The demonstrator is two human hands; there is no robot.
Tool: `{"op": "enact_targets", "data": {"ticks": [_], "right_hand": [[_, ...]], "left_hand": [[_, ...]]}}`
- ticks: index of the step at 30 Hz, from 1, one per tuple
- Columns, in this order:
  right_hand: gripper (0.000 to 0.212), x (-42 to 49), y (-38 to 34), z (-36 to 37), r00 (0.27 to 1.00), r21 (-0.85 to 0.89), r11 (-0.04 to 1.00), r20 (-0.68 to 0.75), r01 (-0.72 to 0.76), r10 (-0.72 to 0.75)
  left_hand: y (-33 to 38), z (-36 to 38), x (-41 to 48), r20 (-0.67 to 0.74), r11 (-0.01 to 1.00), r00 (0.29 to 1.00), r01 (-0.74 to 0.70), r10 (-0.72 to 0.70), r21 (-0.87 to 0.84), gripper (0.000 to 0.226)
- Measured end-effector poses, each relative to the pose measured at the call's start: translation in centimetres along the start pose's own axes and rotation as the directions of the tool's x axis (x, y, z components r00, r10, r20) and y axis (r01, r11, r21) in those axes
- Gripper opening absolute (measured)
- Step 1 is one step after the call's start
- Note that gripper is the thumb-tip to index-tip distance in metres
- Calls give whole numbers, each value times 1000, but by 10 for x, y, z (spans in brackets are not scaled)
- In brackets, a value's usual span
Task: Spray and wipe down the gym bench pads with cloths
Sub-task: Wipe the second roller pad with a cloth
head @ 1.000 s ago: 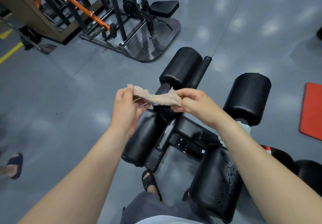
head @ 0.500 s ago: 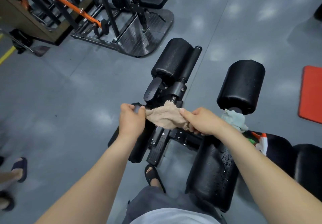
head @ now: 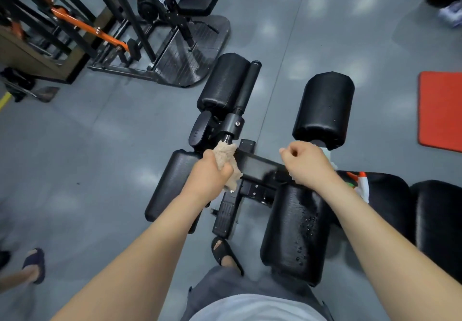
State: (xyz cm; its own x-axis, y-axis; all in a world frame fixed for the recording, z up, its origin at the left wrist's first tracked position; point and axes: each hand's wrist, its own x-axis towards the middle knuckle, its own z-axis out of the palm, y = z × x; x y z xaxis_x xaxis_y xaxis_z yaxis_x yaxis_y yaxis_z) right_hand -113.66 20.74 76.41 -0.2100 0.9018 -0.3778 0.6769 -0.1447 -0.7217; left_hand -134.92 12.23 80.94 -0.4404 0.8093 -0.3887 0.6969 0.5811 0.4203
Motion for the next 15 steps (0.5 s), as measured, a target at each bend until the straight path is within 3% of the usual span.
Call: {"op": "enact_targets", "data": {"ticks": [3,6,9,13,15], "right_hand": [[10,-7,17,-12,983,-159,987,-174,20,-48],[32,-6,39,-18,988,-318,948,-134,32,-78],[30,-5,52,-17,990,-292,954,-102,67,-101],[9,0,55,-14,971,-290,950,-166,117,-170],[10,3,50,-16,970,-263,957,-171,125,-174]], "left_hand": [[4,4,0,-17,999,1000,-13,13,50,22],[5,6,0,-18,998,999,-29,30,59,24],[5,6,0,-20,999,999,-25,26,38,23],[4,7,-2,-21,1000,1000,-13,13,-1,23],[4,6,-4,-21,997,1000,-13,11,-75,37]]}}
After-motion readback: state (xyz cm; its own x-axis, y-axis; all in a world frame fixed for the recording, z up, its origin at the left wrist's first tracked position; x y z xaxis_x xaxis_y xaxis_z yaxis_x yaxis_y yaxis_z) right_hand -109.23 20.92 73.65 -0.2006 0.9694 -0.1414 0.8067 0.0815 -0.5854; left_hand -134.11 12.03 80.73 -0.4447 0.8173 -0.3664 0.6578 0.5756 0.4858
